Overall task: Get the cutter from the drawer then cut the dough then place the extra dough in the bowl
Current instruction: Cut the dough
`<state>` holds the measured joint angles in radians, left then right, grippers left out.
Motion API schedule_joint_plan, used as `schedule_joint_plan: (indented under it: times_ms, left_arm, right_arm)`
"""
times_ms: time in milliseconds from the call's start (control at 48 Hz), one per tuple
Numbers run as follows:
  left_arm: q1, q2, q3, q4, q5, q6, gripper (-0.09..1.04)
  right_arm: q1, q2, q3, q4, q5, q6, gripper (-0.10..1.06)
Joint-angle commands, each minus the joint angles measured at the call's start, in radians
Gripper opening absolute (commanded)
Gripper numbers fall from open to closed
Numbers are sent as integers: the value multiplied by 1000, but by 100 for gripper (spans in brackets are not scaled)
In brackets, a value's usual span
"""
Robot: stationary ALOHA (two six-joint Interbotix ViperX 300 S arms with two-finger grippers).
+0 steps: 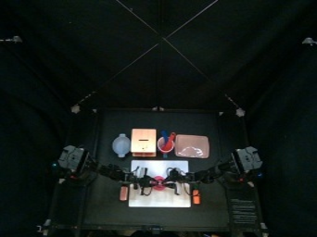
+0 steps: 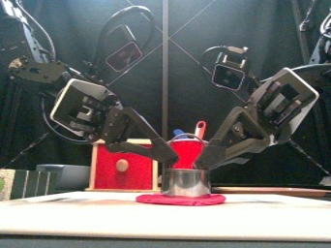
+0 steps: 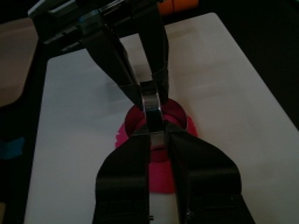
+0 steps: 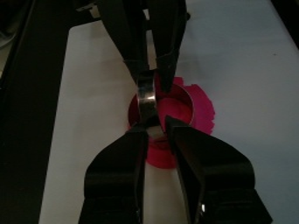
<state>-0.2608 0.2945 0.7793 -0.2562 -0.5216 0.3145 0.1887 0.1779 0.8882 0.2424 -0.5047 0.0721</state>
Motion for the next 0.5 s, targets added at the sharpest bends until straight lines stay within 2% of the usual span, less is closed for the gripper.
schedule_joint_plan:
  times_ms: [21,500]
  left_arm:
    - [-9,44,9,-17,63,3,35]
    - [-6,55,31,-58,84,3,35]
  right_arm:
    - [-35,38,-12,6,15,5,60]
    - [-43,40,-8,5,32,3,60]
